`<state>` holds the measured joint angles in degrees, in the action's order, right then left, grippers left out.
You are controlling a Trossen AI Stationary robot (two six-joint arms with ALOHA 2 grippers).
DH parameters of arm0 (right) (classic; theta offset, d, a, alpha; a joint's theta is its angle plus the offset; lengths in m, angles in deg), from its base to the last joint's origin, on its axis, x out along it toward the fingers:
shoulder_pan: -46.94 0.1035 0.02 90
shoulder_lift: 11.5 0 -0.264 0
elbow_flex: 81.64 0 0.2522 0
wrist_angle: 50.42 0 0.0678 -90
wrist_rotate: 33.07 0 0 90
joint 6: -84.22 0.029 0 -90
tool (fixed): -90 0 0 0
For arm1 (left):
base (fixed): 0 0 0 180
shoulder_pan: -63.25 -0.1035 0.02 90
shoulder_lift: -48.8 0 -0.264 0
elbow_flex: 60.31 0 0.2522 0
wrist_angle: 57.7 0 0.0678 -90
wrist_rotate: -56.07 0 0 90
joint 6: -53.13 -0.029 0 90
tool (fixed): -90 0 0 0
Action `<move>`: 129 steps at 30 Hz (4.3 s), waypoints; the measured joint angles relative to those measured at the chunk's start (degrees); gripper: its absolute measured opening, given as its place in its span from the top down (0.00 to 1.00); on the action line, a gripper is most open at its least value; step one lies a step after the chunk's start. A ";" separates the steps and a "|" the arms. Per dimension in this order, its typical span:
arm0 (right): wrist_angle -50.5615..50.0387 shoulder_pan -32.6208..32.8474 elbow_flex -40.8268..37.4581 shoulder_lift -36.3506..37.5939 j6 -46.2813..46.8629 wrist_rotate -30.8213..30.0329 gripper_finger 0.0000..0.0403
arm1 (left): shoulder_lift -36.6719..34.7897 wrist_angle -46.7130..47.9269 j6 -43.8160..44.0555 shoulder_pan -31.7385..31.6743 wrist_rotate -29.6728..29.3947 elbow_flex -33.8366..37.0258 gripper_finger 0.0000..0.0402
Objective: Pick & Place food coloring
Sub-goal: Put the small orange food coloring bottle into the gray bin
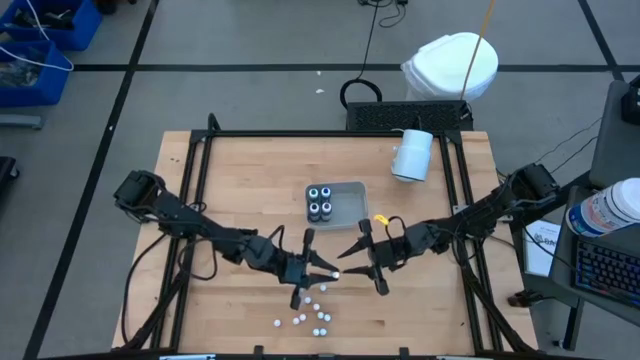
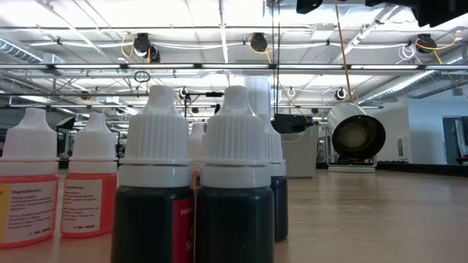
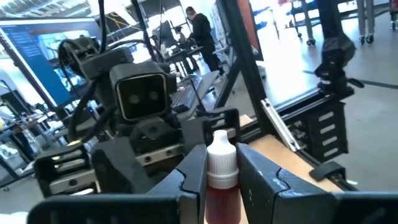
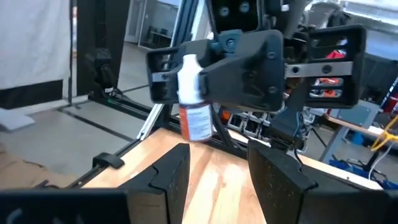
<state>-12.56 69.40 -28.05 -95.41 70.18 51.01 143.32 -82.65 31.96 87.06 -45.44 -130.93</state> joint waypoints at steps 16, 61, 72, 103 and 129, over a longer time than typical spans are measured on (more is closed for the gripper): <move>0.48 -1.09 0.00 -0.41 2.90 0.03 0.63 | 0.86 -2.08 -0.61 -4.44 3.54 0.00 0.82; -4.81 -3.67 0.02 -2.00 1.37 -6.55 0.86 | -5.33 16.70 6.30 -3.83 -0.75 0.00 0.54; -25.01 -5.86 5.75 -1.99 6.77 -1.41 0.86 | -6.03 47.67 6.49 -2.92 -2.51 -8.93 0.47; -27.33 -5.64 5.75 -2.05 8.75 2.76 0.85 | 10.95 77.92 16.22 -6.50 -4.87 -41.16 0.47; -28.31 -7.80 5.66 -2.08 8.82 -0.07 0.84 | 14.28 79.39 18.06 -7.51 -2.97 -41.05 0.47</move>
<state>-40.87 61.60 -22.38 -97.49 79.01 50.93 157.61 -3.26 50.01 79.54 -48.41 -171.98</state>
